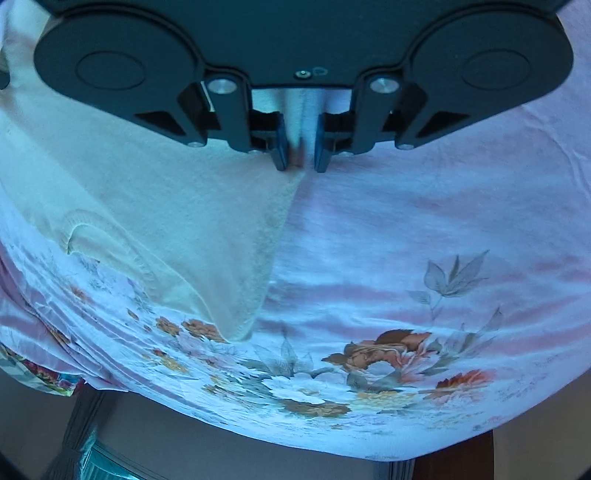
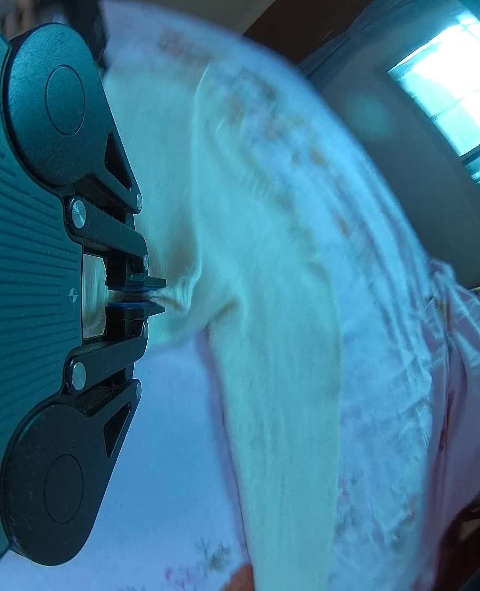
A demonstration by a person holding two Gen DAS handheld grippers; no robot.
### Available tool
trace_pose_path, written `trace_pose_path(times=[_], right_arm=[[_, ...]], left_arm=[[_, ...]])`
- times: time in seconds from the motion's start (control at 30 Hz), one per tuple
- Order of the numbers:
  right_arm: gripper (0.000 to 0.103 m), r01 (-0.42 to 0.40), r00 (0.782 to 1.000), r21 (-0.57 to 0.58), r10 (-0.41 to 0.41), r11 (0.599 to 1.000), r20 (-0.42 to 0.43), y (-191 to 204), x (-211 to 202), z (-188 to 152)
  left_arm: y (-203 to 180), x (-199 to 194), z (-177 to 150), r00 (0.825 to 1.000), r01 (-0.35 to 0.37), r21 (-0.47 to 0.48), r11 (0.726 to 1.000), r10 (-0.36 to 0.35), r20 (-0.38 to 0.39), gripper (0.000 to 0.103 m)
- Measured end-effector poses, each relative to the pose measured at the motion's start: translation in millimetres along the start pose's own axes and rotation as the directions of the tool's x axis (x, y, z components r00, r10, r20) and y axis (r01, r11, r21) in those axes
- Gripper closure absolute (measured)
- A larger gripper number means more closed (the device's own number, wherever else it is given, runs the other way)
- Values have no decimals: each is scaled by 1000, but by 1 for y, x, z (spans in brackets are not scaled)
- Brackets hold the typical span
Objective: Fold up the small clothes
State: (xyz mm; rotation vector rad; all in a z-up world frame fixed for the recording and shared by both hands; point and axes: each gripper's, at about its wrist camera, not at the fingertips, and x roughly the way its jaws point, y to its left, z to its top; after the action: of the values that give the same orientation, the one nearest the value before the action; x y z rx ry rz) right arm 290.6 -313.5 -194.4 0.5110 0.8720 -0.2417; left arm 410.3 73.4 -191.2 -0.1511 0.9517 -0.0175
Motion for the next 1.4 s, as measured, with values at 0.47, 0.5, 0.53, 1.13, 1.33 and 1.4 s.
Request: trace_pose_path(times=[0.47, 0.5, 0.53, 1.13, 1.33, 1.4], right_arm=[[99, 0, 990, -119, 17, 993, 143, 32, -22, -5], [99, -17, 993, -129, 32, 991, 117, 35, -15, -6], [99, -29, 994, -131, 42, 991, 96, 37, -9, -7], [99, -14, 1000, -229, 18, 973, 15, 23, 14, -19], [99, -31, 997, -181, 44, 983, 69, 17, -13, -16], [99, -20, 999, -148, 25, 989, 31, 6, -11, -23]], left_arm=[[-52, -16, 31, 992, 99, 84, 991, -105, 64, 80], [-59, -5, 33, 993, 104, 91, 990, -109, 46, 80], [-63, 11, 35, 994, 98, 97, 990, -101, 28, 80], [-47, 26, 57, 996, -7, 132, 991, -4, 88, 73], [-52, -6, -2, 997, -4, 233, 972, -14, 76, 69], [-52, -6, -15, 996, -45, 276, 960, 22, 83, 66]])
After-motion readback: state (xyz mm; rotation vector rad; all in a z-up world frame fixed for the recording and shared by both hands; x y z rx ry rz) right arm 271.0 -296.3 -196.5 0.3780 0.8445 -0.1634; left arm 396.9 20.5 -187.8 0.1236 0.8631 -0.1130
